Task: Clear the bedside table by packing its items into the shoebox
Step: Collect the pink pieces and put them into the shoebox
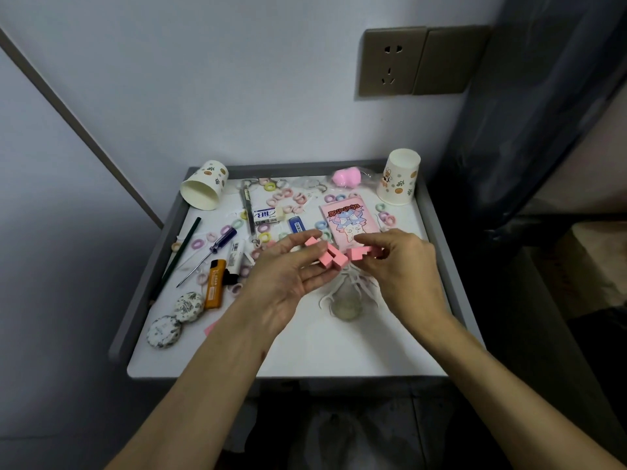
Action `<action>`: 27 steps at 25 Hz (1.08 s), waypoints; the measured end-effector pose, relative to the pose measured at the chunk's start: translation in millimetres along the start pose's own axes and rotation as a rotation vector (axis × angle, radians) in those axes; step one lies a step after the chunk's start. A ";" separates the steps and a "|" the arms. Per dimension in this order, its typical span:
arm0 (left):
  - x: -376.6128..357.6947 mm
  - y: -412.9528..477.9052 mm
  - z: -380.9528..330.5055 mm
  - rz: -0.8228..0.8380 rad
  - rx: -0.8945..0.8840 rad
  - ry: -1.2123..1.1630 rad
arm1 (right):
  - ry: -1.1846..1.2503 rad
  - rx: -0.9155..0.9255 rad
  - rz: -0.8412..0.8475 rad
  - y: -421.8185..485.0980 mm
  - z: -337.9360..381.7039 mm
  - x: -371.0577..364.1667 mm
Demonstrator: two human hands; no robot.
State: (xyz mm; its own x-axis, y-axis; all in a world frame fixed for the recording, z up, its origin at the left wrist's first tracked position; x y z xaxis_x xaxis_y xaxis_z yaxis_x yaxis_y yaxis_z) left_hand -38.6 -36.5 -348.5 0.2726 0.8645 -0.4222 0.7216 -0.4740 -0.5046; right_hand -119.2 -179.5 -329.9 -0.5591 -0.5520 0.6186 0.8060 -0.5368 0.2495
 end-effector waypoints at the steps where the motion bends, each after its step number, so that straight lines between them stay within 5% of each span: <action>1: -2.5 -0.7 2.9 0.010 0.012 0.020 | 0.022 -0.080 0.065 -0.3 -2.9 -3.1; 11: -5.3 -0.3 2.4 -0.023 -0.089 0.081 | 0.246 -0.174 0.366 -9.8 4.7 -8.9; 27: -14.8 4.6 5.2 0.030 -0.137 0.057 | 0.805 -0.464 0.195 -13.4 -7.7 -1.7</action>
State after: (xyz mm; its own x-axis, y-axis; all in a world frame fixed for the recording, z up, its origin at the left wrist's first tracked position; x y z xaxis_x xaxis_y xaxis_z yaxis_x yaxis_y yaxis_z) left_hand -42.6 -52.4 -348.5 0.3282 0.8602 -0.3903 0.7916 -0.4759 -0.3833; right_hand -130.4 -176.2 -340.0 -0.5285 -0.8397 -0.1249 0.8384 -0.4932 -0.2320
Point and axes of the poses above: each hand's wrist, its own y-axis towards the middle knuckle, its own x-axis out of the back of the hand, z = x × y, the point moved 4 cm from there along y, towards the middle knuckle, and after that the axes turned 2 degrees about x, right-handed, at the moved point
